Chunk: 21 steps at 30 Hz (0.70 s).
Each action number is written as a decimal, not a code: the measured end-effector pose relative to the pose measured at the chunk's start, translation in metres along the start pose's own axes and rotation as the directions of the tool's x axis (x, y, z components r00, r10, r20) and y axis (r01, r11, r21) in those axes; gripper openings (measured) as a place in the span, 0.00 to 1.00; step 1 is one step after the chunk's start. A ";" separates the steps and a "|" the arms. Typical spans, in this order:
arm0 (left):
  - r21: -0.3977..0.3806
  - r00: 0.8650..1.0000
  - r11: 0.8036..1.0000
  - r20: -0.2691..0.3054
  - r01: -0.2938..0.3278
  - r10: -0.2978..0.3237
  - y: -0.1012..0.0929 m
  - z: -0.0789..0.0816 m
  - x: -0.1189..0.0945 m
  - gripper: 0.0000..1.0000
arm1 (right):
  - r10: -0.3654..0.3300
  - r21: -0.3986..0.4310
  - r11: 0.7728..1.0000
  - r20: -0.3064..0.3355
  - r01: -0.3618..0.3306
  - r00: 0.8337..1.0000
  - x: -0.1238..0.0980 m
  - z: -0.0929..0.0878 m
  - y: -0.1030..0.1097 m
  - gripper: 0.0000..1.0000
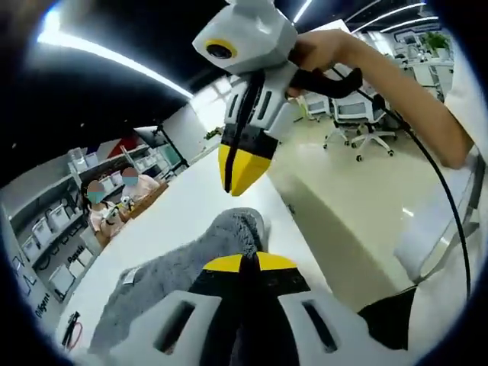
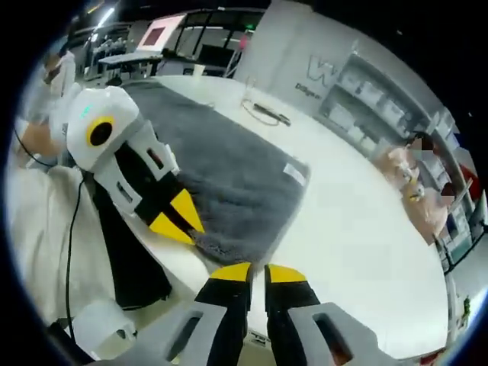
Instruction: Open the folded towel by lifting each exposed corner and separating the folded layers until the towel lies flat within the target outline without major curled edges
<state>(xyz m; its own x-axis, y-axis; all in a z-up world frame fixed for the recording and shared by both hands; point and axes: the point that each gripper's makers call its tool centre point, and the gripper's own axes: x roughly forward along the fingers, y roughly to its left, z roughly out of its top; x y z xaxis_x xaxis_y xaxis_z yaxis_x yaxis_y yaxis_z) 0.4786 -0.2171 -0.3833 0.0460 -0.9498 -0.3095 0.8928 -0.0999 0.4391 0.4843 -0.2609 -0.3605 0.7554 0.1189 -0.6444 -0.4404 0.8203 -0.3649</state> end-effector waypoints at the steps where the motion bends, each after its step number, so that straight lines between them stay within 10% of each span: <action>1: -0.013 1.000 1.000 0.002 -0.001 0.001 0.000 0.000 0.000 0.04 | 0.000 -0.003 1.000 0.000 0.000 1.000 0.000 0.000 0.000 0.00; 7: -0.183 0.990 0.983 0.135 -0.021 0.046 0.014 0.008 -0.009 0.03 | -0.060 0.025 0.998 0.001 0.060 0.998 -0.004 -0.008 -0.019 0.03; 12: -0.284 0.977 0.958 0.195 -0.026 0.085 0.026 0.016 -0.019 0.03 | -0.143 -0.244 0.961 -0.027 0.132 0.989 0.001 -0.010 -0.027 0.00; 14: -0.290 0.977 0.956 0.190 -0.035 0.094 0.029 0.014 -0.020 0.03 | -0.136 -0.198 0.971 -0.005 0.132 0.991 0.004 -0.001 -0.025 0.00; 21: -0.250 0.975 0.967 0.204 -0.039 0.092 0.023 0.018 -0.020 0.04 | -0.103 -0.291 0.950 0.061 0.117 0.993 0.013 0.022 -0.004 0.41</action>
<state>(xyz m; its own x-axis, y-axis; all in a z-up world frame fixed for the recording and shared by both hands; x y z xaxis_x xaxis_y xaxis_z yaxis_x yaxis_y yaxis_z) 0.4902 -0.2058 -0.3522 0.0351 -0.9954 -0.0891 0.9741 0.0142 0.2256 0.5065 -0.2506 -0.3530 0.8251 0.0675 -0.5609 -0.4711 0.6302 -0.6172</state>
